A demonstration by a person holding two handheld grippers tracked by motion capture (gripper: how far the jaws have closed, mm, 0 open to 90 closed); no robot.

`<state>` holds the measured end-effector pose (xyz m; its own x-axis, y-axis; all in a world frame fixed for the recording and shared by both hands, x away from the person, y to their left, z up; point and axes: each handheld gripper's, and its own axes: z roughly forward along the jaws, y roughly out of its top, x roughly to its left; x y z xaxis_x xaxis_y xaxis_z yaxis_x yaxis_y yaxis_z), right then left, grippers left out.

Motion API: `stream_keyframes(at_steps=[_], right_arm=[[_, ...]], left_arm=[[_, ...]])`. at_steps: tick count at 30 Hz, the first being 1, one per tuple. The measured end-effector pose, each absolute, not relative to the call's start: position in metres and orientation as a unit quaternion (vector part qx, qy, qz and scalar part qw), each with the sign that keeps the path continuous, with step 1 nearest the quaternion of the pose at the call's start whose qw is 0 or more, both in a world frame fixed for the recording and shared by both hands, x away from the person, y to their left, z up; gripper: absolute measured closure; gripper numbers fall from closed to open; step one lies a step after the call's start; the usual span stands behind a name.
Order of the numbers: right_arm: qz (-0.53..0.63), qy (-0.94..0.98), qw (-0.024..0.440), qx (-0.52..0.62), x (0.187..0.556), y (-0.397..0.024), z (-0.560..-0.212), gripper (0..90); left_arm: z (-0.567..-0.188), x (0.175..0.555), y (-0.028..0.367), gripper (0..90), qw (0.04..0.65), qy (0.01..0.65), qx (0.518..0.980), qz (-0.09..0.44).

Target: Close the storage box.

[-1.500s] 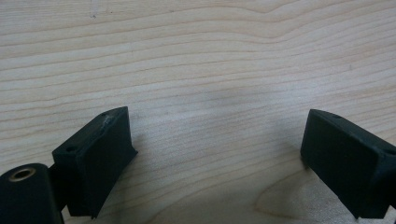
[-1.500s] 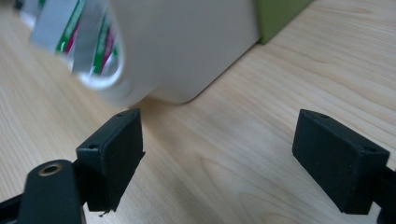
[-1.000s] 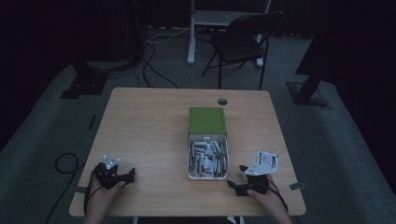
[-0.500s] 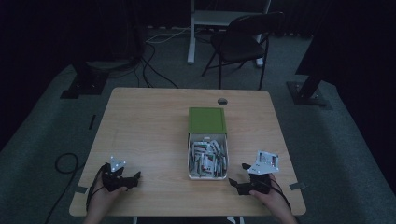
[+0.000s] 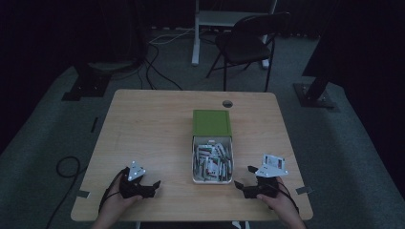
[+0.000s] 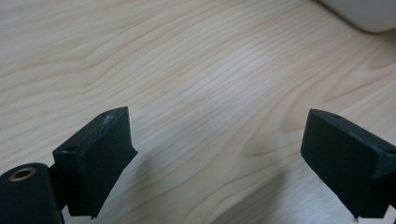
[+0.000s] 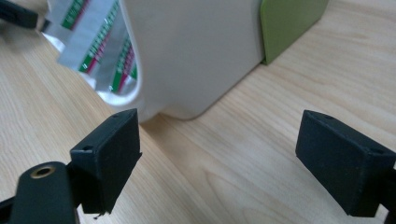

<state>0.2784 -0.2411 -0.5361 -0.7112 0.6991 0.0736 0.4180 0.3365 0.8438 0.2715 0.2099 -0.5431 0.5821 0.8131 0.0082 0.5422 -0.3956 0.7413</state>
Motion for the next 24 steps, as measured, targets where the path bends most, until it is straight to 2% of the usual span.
stream_keyframes(at_steps=[6,24], right_arm=[[0.467,0.8,0.152,0.344,0.278,-0.24,-0.53,13.5],[0.502,0.784,0.145,0.336,0.278,-0.238,-0.514,13.3]], left_arm=[[-0.535,0.269,0.19,9.8,0.389,0.39,0.816,0.175],[-0.519,0.272,0.151,9.8,0.432,0.332,0.82,0.178]])
